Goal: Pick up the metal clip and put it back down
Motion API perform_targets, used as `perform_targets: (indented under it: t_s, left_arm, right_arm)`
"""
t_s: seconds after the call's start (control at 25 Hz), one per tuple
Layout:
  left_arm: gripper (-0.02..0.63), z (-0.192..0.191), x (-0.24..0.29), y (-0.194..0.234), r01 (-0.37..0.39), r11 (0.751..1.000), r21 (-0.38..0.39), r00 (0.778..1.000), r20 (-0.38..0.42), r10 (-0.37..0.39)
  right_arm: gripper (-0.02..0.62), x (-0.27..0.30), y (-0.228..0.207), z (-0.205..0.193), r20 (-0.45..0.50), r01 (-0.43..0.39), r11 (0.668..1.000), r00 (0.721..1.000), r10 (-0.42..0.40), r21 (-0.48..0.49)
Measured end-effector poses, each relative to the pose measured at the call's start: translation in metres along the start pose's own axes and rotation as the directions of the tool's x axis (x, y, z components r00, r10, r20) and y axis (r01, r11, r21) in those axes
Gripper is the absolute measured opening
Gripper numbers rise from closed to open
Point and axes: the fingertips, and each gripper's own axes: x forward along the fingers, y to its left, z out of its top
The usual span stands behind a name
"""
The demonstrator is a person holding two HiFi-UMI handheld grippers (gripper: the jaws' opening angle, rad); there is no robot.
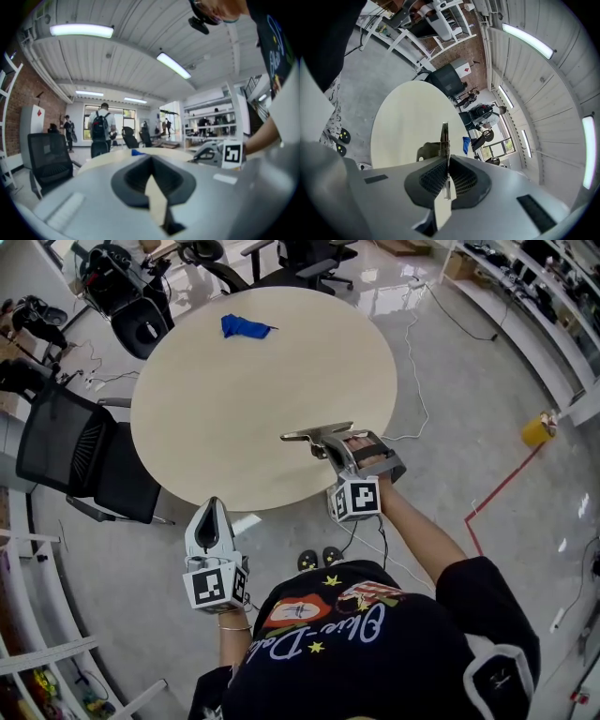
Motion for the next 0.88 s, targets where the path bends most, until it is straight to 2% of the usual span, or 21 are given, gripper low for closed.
perform_targets:
  t_s: [0.4,0.6,0.88]
  left_arm:
    - [-0.002,0.000,-0.004,0.027,-0.095,0.995,0.007,0.995,-0.039,0.095]
    - [-0.002,-0.003,-0.001,0.042,-0.130,0.992,0.003,0.990,-0.049,0.130]
    - [-0.002,-0.005,0.009,0.047,-0.139,0.990,0.000,0.988,-0.065,0.139]
  right_arm:
    - [0.017,0.082,0.039,-0.016,-0.036,-0.137,0.989,0.990,0.136,-0.051]
    - [0.017,0.105,0.053,-0.018,-0.049,-0.165,0.984,0.986,0.162,-0.068]
    - [0.017,0.120,0.067,-0.019,-0.048,-0.202,0.977,0.979,0.199,-0.063]
